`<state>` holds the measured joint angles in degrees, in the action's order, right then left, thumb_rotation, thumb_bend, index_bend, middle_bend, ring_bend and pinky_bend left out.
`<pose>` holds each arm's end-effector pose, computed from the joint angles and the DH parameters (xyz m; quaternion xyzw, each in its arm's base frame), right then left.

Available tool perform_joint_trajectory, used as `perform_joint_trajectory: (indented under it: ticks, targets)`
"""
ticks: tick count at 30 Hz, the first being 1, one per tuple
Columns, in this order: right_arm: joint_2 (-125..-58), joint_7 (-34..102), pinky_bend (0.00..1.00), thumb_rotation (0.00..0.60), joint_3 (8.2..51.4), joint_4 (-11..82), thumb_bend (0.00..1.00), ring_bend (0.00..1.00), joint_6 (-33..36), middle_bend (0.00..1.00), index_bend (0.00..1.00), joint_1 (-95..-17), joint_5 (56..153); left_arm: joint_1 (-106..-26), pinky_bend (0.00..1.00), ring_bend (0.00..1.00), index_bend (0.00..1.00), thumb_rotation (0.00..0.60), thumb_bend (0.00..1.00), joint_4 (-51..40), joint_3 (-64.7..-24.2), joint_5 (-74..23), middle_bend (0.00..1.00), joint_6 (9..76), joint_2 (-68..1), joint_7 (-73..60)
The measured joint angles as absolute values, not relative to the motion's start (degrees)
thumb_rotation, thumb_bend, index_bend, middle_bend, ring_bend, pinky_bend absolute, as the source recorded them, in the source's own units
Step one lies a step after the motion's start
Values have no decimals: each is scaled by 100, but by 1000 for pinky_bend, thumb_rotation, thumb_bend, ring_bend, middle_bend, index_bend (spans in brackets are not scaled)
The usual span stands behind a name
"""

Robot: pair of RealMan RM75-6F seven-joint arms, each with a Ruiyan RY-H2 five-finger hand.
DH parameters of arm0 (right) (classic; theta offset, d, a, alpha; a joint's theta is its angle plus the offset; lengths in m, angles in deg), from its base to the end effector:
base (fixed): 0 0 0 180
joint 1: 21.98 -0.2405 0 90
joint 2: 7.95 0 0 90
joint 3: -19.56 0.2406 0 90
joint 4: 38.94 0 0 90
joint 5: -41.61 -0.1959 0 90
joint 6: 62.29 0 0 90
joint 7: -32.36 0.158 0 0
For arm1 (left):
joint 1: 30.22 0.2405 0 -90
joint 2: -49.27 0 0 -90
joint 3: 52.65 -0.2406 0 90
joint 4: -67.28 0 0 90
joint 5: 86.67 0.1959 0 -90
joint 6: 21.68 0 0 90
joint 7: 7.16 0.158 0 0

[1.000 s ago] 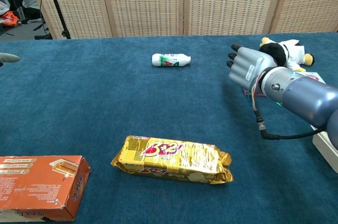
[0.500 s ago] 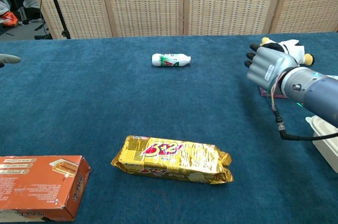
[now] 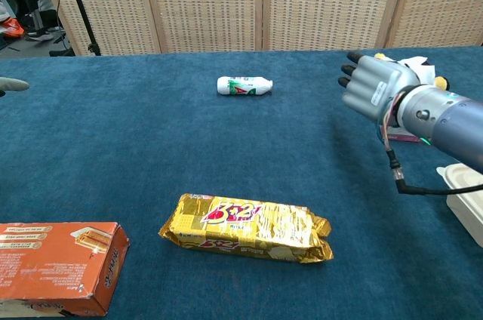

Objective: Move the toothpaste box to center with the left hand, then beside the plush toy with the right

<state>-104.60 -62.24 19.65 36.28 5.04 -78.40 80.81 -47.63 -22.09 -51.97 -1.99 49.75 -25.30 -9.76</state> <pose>-0.1371 -0.3737 -0.0255 0.7941 0.0955 -0.0315 0.5994 -0.2531 0.2387 0.0735 -0.6578 -0.4502 -0.4013 0.4511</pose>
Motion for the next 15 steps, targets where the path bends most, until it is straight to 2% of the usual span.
perform_joint_trajectory:
  ticks: [8,15]
  targets:
    - [-10166,-5621,7,600,2274,4249,609,0,702,84,277,-7871,8380,-4769,0,0,0,600,0,-2146,-5187,-254,0,4937,-2561,-910]
    - [-9659,-4354,7,600,2356,4929,595,0,950,73,277,-7462,8757,-4767,0,0,0,600,0,-2082,-5180,-333,0,4911,-2627,-720]
